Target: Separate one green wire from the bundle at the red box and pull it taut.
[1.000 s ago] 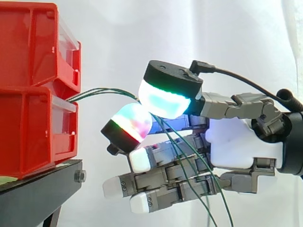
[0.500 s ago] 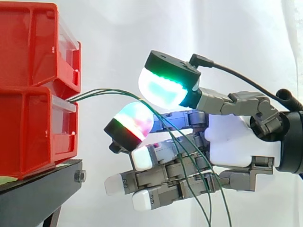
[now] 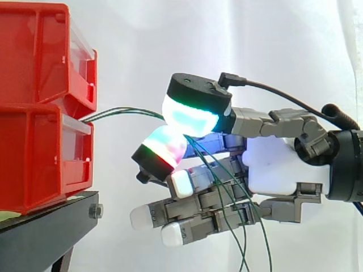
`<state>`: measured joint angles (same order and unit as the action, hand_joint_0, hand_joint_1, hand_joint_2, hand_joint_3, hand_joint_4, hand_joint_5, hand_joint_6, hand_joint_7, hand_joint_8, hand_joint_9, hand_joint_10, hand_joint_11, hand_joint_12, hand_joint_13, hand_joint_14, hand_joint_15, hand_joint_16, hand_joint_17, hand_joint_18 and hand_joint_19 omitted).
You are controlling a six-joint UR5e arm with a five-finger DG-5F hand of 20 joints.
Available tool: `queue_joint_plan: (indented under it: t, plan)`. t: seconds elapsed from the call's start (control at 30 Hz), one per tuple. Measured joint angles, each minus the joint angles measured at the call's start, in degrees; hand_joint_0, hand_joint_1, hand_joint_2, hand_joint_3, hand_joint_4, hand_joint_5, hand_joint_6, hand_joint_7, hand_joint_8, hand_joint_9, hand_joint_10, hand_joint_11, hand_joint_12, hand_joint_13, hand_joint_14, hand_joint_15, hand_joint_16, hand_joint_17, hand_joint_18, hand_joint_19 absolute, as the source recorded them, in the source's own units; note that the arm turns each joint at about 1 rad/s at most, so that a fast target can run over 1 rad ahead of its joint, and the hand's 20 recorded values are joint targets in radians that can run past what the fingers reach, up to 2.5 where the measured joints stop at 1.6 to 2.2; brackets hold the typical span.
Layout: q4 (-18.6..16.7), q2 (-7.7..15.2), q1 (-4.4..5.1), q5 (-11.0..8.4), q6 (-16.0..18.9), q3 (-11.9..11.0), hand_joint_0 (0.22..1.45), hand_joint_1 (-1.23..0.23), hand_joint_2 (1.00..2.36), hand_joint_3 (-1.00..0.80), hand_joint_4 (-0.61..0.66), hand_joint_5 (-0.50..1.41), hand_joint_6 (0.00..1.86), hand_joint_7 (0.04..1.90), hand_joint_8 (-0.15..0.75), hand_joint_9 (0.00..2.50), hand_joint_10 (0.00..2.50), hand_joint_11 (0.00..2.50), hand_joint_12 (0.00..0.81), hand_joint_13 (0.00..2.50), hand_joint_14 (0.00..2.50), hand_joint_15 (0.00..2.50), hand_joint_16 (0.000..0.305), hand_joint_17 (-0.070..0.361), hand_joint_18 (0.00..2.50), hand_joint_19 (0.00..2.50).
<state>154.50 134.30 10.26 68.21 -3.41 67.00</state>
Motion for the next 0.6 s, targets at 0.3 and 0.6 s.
queue_joint_plan:
  t: [0.3,0.6]
  plan:
    - [3.48,0.00,-1.07,0.33,-1.05,-3.08,0.57,-0.48,1.00,-0.43,0.24,-0.13,0.85,1.31,0.322,1.01,0.02,0.60,0.399,0.61,0.01,0.27,0.056,0.127,0.62,0.44]
    - [4.35,0.00,-1.24,-0.09,-2.28,-4.13,0.58,-0.72,1.02,-0.18,0.24,-0.14,0.86,1.34,0.325,0.98,0.02,0.61,0.403,0.62,0.01,0.28,0.056,0.127,0.63,0.44]
